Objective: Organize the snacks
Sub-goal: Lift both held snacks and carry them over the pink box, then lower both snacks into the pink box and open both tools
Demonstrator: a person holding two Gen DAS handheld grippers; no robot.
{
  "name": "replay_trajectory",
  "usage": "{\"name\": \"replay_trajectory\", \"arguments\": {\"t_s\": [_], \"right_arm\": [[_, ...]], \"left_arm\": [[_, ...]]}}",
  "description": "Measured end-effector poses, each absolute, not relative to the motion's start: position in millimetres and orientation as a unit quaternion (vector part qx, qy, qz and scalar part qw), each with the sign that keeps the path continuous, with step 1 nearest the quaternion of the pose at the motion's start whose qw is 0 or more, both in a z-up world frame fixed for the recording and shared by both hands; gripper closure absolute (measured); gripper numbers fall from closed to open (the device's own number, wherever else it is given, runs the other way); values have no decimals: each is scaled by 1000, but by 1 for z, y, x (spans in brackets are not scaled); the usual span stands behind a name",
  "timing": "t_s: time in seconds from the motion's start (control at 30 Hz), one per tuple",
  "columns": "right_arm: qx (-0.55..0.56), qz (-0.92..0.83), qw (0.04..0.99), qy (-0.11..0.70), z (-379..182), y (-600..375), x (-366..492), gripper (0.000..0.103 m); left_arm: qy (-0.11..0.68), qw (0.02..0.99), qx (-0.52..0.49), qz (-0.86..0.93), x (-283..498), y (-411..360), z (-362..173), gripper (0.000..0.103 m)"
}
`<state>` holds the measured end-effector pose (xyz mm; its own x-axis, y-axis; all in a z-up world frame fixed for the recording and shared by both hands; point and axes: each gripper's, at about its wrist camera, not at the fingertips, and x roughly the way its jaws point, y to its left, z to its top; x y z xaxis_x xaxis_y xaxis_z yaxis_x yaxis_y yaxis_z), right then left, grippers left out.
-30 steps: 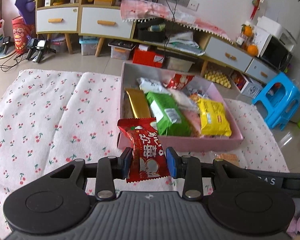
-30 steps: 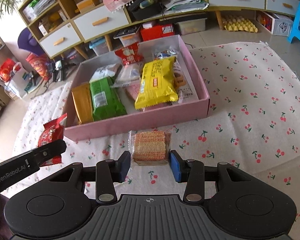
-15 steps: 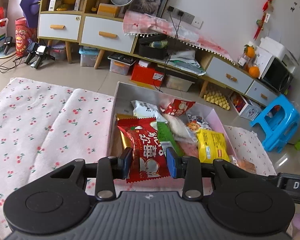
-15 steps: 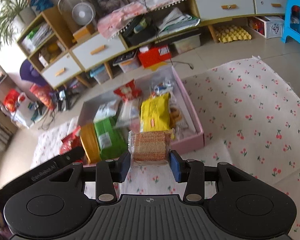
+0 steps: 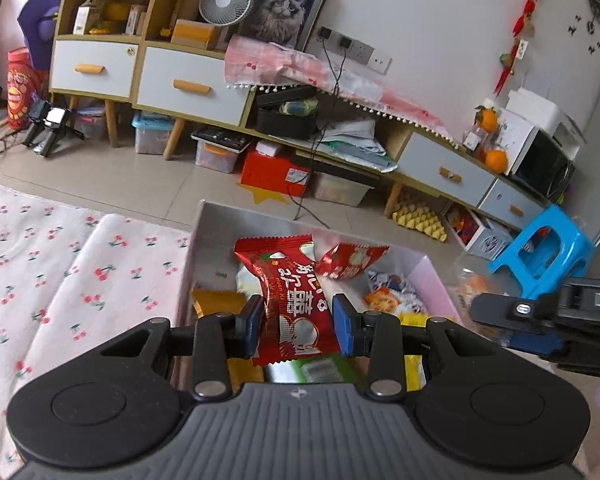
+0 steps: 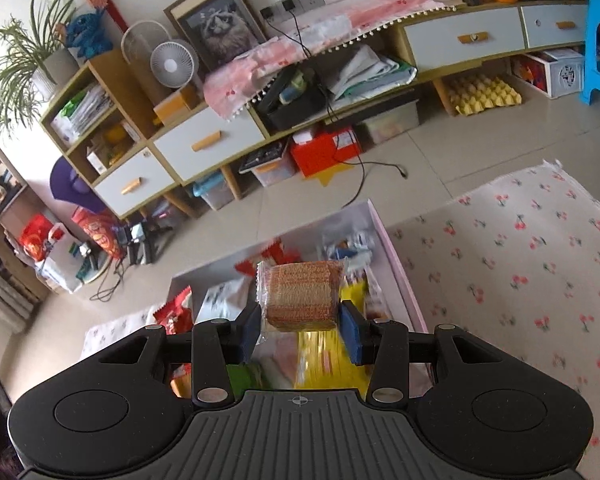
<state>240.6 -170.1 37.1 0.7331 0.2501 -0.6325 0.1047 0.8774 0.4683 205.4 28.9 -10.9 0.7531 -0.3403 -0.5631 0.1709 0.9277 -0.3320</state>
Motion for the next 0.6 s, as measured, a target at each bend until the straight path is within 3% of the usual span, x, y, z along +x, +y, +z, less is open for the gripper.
{"name": "replay_trajectory", "arguments": {"t_s": [0.6], "right_arm": [[230,6,900,369,21,-167,284,61]], "left_arm": [[365,896,-74,-240,215,-14,-11,68]]}}
